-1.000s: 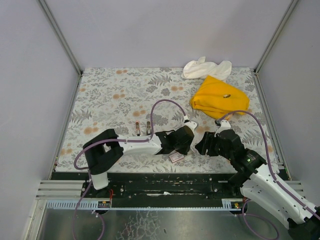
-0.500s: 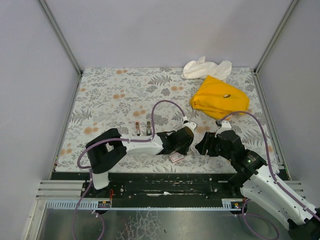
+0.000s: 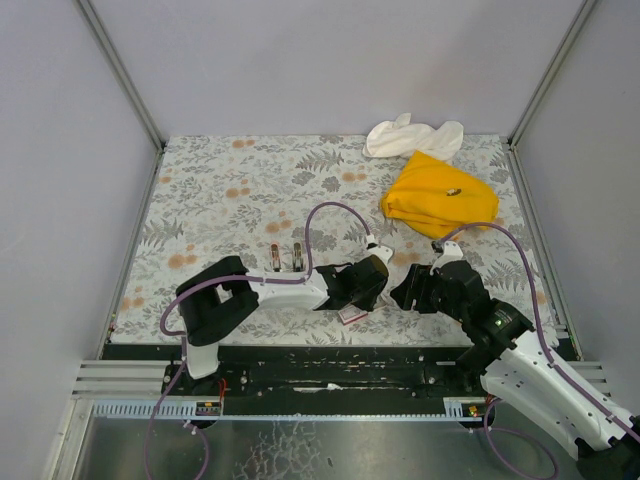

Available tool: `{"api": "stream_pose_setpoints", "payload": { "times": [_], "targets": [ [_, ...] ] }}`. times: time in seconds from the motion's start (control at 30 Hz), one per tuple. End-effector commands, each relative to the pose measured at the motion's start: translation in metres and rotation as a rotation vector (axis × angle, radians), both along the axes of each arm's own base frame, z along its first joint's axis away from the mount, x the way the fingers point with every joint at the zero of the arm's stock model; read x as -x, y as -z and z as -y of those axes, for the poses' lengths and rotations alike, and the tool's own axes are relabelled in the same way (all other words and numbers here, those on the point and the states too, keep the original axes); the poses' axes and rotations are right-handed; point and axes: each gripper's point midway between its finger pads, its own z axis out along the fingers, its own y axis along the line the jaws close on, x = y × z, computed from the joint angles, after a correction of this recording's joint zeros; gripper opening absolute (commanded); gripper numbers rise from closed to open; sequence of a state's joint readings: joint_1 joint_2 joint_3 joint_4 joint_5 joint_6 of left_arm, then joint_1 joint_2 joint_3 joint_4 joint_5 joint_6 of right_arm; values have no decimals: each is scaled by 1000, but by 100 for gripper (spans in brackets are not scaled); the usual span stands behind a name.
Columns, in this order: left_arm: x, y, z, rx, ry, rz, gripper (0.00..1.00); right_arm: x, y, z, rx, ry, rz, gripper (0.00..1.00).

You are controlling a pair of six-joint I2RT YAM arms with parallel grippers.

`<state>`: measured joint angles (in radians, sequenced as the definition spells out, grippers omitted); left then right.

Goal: Load the staples into the stapler

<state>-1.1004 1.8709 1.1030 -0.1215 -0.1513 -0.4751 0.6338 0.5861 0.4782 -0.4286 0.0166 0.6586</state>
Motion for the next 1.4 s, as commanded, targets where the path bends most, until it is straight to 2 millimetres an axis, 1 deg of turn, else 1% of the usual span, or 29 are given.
{"api": "stream_pose_setpoints", "payload": {
  "times": [0.0,0.23,0.5,0.67,0.83,1.03,1.2,1.37],
  "targets": [
    [1,5,3,-1,-4,14,25,-7,-8,0,-14,20,37,63],
    [7,10,5,-15,21,19,25,-7,-6,1,-10,22,37,64],
    [9,19,1,-65,21,38,25,-8,-7,2,-6,24,41,64],
    [9,18,1,-80,24,62,21,-8,-7,2,-3,29,42,64],
    [8,6,5,-56,34,92,16,-9,-8,3,-4,34,44,64],
    [7,-23,13,24,35,120,10,-10,-17,3,-11,34,56,64],
    [7,-47,14,84,31,146,9,-10,-25,5,-19,56,59,64],
    [9,-62,9,120,32,163,9,-10,-22,17,-10,156,13,66]
  ]
}}
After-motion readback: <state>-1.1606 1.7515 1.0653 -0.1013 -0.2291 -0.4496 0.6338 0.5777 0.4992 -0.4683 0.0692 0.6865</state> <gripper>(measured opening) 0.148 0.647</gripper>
